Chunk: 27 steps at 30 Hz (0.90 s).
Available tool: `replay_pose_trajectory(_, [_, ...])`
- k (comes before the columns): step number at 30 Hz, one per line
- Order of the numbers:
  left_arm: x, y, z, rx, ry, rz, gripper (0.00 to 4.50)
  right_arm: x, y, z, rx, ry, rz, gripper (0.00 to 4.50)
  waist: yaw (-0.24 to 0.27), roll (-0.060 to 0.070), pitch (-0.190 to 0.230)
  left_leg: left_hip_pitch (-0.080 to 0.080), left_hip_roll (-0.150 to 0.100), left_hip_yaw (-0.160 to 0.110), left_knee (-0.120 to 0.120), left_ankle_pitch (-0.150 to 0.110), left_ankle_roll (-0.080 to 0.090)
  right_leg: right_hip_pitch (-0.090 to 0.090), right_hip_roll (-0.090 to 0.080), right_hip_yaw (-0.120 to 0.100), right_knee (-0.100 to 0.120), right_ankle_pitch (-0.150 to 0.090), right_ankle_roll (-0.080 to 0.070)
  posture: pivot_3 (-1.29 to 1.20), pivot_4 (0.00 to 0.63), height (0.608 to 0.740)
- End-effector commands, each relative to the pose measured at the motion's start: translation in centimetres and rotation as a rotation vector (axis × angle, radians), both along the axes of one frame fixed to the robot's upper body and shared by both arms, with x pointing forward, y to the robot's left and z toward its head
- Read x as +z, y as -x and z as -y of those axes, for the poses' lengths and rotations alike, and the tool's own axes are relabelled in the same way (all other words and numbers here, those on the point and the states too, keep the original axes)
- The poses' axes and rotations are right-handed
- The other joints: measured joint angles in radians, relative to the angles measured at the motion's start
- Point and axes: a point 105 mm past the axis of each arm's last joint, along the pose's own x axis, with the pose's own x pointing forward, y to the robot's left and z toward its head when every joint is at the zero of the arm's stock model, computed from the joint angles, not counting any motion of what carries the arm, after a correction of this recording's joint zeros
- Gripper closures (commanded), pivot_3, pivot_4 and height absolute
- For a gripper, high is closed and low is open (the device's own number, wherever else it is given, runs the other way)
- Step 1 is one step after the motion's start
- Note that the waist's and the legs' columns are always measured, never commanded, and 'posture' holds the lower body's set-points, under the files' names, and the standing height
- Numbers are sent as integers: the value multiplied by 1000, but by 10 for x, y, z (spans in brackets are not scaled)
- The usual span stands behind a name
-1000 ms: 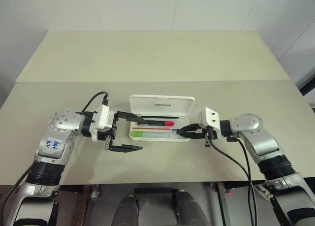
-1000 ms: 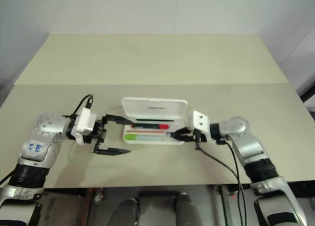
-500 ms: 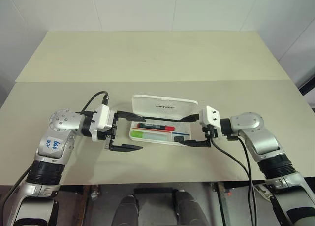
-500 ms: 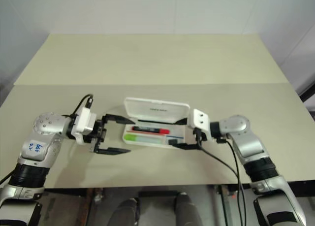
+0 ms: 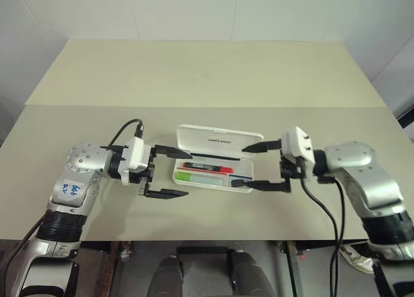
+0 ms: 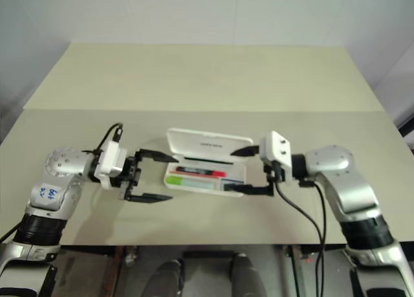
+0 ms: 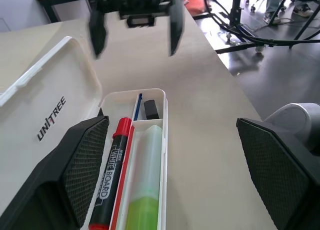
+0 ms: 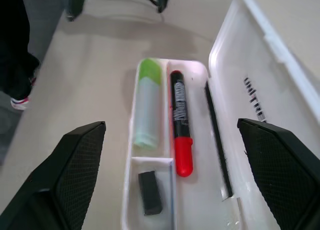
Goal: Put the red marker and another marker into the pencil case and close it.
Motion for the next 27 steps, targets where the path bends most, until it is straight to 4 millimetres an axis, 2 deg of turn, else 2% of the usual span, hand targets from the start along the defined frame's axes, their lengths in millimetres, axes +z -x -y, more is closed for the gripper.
replay_pose_trajectory(1, [4,0,-5,6,-5,32,122,17,20,9,-19,-12,30,31,-2,0,0,0,0,0,0,0,0,0,0,0,0,0,0,0,150,740])
replay_pose_trajectory(5, [2,-1,-7,11,-2,24,122,27,36,17,-102,-60,31,31,-7,0,0,0,0,0,0,0,0,0,0,0,0,0,0,0,150,740])
replay_pose_trajectory(12, [6,-7,-12,10,6,8,122,44,43,30,-243,-127,104,31,-4,0,0,1,0,1,1,0,0,1,0,1,-1,-1,-3,0,150,740])
replay_pose_trajectory(16, [11,-20,-16,25,8,11,1418,30,46,30,-257,-74,91,0,-2,-1,0,1,0,1,2,0,0,1,0,1,-1,-2,-3,0,150,740])
replay_pose_trajectory(20, [10,-33,-22,68,-32,52,2842,26,47,23,-258,-93,88,0,-5,-1,0,0,0,1,1,0,0,1,0,1,-2,-1,-3,0,150,740])
replay_pose_trajectory(24, [3,-30,-20,43,-56,50,4283,25,45,20,-267,-106,93,0,-5,-1,0,1,0,1,0,0,0,1,0,1,-1,-1,-1,0,150,740])
replay_pose_trajectory(25, [2,-28,-19,35,-58,46,4465,25,45,19,-268,-107,93,0,-4,-1,0,1,0,1,0,0,0,1,0,1,-1,0,-1,0,150,740])
replay_pose_trajectory(27, [-5,-22,-17,7,-76,35,4465,24,44,19,-273,-108,95,0,-3,-1,0,0,0,1,0,0,0,1,0,1,-1,0,-1,0,150,740])
